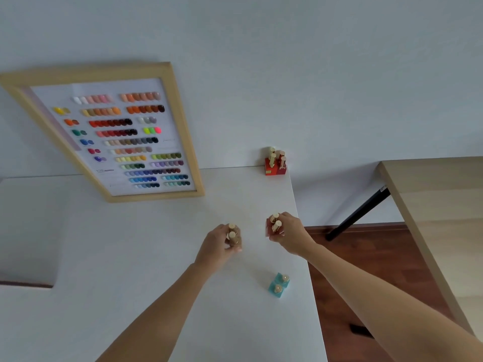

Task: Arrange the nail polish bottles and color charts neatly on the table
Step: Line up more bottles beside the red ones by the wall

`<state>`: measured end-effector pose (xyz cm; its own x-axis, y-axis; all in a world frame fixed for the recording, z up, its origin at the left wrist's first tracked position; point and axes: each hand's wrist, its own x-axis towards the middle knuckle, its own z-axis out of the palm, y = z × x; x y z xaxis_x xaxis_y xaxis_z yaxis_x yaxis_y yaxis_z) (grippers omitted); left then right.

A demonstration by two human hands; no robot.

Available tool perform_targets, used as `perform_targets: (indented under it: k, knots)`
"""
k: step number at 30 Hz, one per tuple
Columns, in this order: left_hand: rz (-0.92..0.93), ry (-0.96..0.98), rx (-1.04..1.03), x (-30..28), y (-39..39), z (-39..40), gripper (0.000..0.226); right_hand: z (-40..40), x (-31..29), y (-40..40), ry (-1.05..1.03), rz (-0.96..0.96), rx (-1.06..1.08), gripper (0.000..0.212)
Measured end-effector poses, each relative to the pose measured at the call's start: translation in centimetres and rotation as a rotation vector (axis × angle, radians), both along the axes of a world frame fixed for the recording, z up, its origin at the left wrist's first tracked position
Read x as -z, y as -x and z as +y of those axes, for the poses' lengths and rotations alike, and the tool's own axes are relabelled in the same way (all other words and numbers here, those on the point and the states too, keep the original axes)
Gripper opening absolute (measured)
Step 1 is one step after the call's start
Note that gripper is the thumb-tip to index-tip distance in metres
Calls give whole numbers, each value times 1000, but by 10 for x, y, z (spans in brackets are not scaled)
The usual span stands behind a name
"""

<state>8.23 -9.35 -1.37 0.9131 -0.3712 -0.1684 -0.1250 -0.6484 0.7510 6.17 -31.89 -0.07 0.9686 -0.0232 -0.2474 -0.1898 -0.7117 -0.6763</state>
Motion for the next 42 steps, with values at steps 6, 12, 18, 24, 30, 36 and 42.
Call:
perform_targets:
  k: [6, 12, 18, 24, 30, 36, 42]
  knots:
    - [-24, -34, -20, -4, -61, -25, 37, 0, -5, -53, -5, -20, 44, 20]
    - [-39, -37, -36, 3, -107, -47, 41, -1, 4, -95, 39, -26, 42, 25]
    - [-17, -73, -26, 13, -134, -61, 43, -3, 14, -122, 85, -8, 20, 29]
    - [-10, -54, -31, 20, -145, -70, 41, -7, 20, -134, 82, -28, 3, 30]
    - [-14, -34, -32, 22, -149, -73, 41, -8, 23, -136, 67, -31, 30, 35]
    - [5, -22, -122, 27, -139, -66, 84, 0, 26, -114, -178, 46, 495, 63]
    - [-151, -7, -83, 27, -128, -63, 68, 25, 31, -91, -280, -52, 700, 54]
